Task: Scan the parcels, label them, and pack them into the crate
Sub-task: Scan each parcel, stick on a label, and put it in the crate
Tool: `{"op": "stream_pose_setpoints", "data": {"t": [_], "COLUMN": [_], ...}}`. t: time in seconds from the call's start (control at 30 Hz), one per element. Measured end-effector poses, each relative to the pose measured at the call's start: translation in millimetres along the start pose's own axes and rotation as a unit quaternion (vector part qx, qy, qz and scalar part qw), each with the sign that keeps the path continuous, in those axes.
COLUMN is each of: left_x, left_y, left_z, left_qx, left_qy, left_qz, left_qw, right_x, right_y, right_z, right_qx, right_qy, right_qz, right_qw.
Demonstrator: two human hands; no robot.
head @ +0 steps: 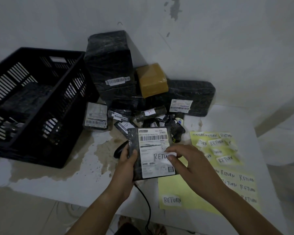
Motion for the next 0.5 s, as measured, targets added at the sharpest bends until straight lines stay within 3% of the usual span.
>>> {"op": "stream_pose_setpoints", "data": {"t": [0.17, 0.5], "left_x": [7.0, 20.2], "left_y": [-4.3, -14.3], "left_z": [13.0, 25.0], "left_qx": [0.036, 0.081], "left_qy": [0.041, 0.009], "left_qz": [-0.005, -0.030], "left_qw": [0.999, 0.996], "right_x": [-1.6, 5.3], "right_y": [10.6, 19.5], "right_z": [-8.8, -14.4], "right_qx": [-0.013, -0.015], "right_qy": [-0.056, -0.076], "right_qz": [-0.004, -0.006], "right_qw": [0.998, 0.997]}}
Point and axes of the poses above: each hand's wrist, its own y-axis towards the middle knuckle, its own x-axis out of the palm, z = x × y, the point moved 10 cm from there along y, towards the middle knuckle, and after that the axes turned 10 degrees about -z, right-handed, at the moved point
